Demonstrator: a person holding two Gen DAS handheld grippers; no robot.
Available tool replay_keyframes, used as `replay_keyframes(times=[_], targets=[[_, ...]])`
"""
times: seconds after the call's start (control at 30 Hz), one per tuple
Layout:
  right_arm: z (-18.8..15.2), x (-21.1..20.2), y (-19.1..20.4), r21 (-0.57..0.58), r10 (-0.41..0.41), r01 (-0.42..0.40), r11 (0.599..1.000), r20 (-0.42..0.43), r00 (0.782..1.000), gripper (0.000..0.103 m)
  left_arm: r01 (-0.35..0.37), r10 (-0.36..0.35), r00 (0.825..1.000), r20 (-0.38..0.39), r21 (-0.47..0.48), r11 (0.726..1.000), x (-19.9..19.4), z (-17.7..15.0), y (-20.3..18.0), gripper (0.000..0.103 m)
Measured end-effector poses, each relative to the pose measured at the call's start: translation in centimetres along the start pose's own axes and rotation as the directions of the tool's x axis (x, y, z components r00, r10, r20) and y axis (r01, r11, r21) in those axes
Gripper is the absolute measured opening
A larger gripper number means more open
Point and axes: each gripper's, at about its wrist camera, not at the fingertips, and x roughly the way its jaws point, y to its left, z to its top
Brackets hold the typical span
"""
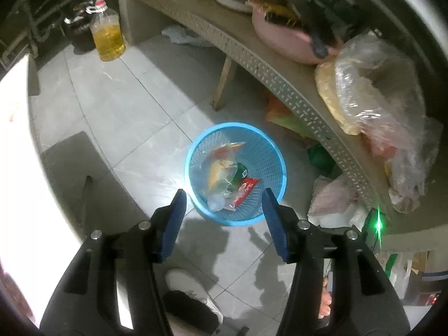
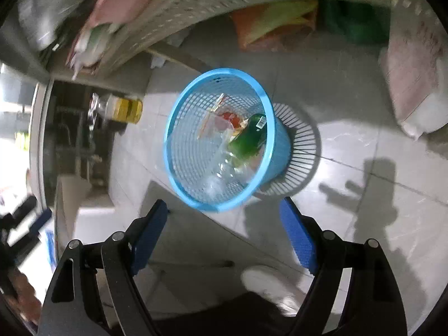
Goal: Collect trash
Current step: 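Carry the bottle and tray over the blue wastebasket and open both grippers, then move both tools back from the wastebasket toward the table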
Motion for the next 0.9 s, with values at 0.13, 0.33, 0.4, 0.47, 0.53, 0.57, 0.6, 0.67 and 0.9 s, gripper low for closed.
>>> replay_keyframes(times=[0.13,0.33,0.4,0.47,0.53,0.57,0.6,0.67,0.9], targets=[[-2.8,-3.3,2.4,-0.146,-0.063,0.065,0.987,0.019,0.998,0.08,0.041,-0.041,0.994,0.104,0.006,0.999,-5.7,-2.9,0.9,0.061],[-6.0,-9.5,7.0,-0.311,-0.075,0.108,0.944,0.115,0.991,0.081,0.127,-0.139,0.96,0.241,0.062,0.99,-14.0,-9.4,1.6,0.078],[-7.1,-12.4,9.3,-0.375,-0.062,0.124,0.919,0.173,0.983,0.086,0.161,-0.175,0.949,0.264,0.073,0.984,-16.2,-12.1,2.3,0.081],[-8.1,-14.6,11.3,-0.423,-0.047,0.141,0.895,0.226,0.973,0.09,0.165,-0.173,0.945,0.278,0.05,0.985,-17.7,-14.3,3.3,0.083],[-9.5,-17.0,13.7,-0.479,-0.032,0.175,0.86,0.291,0.956,0.094,0.171,-0.169,0.941,0.292,0.021,0.985,-18.8,-16.3,4.5,0.083],[-10.1,-17.9,14.8,-0.499,-0.03,0.191,0.845,0.314,0.949,0.096,0.169,-0.163,0.941,0.297,0.005,0.986,-19.4,-17.3,5.3,0.083],[-10.7,-18.6,15.9,-0.52,-0.024,0.203,0.83,0.33,0.944,0.096,0.158,-0.147,0.941,0.305,-0.013,0.987,-20.0,-18.4,6.1,0.083],[-12.0,-19.6,17.8,-0.555,-0.029,0.238,0.797,0.359,0.933,0.096,0.133,-0.105,0.939,0.329,-0.065,0.989,-21.1,-20.6,7.9,0.087],[-17.4,-20.2,23.5,-0.704,0.0,0.332,0.628,0.427,0.904,0.096,0.048,0.062,0.927,0.371,-0.278,0.959,-23.9,-27.3,14.9,0.09]])
